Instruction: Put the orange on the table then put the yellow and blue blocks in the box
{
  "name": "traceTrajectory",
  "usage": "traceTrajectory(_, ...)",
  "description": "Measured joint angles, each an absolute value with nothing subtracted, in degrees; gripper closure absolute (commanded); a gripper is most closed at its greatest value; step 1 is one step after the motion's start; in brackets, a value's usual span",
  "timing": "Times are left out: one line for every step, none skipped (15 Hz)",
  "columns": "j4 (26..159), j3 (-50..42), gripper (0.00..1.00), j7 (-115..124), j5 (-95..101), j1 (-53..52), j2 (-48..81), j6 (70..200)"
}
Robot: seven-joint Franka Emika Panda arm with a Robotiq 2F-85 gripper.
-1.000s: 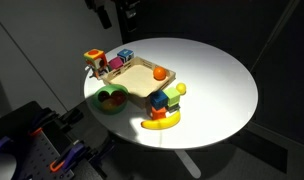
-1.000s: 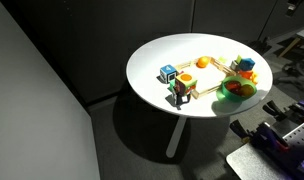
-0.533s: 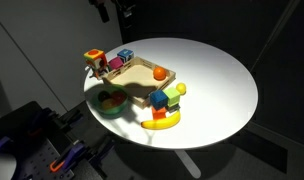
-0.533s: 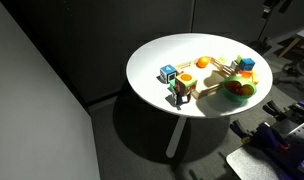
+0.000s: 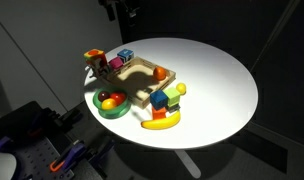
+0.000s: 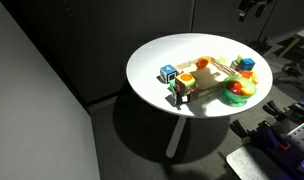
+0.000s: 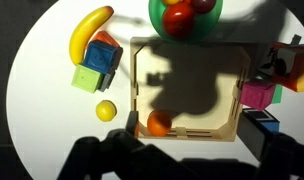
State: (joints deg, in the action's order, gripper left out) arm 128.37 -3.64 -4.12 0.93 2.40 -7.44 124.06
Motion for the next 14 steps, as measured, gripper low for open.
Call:
traceTrajectory(126.9, -3.2, 0.00, -3.5, 0.9, 2.4, -5.7, 123.8)
traceTrajectory(125.4, -2.8, 0.00, -3.2, 0.9, 2.3, -4.0, 123.4)
traceTrajectory(124.0, -2.5, 0.00, -3.0, 0.9, 2.3, -2.4, 123.1)
traceTrajectory(122.5, -2.3, 0.00, -2.9, 0.9, 2.2, -0.7, 122.5)
traceTrajectory(121.1, -2.1, 0.00, -2.8, 0.9, 2.2, 0.9, 121.7)
traceTrajectory(119.7, -1.9, 0.00, -2.8, 0.9, 2.2, 2.3, 120.9)
traceTrajectory(118.5, -1.8, 0.00, -2.8, 0.9, 2.2, 3.6, 120.2)
traceTrajectory(117.5, -1.7, 0.00, -2.8, 0.9, 2.2, 4.6, 119.6)
traceTrajectory(116.8, -1.6, 0.00, -2.8, 0.9, 2.2, 5.2, 119.2)
traceTrajectory(116.4, -1.6, 0.00, -2.8, 0.9, 2.2, 5.5, 119.1)
traceTrajectory(116.3, -1.6, 0.00, -2.8, 0.9, 2.2, 5.6, 119.0)
traceTrajectory(116.2, -1.6, 0.00, -2.8, 0.9, 2.2, 5.6, 119.0)
traceTrajectory(116.2, -1.6, 0.00, -2.8, 0.9, 2.2, 5.6, 118.9)
traceTrajectory(116.2, -1.6, 0.00, -2.8, 0.9, 2.2, 5.6, 118.9)
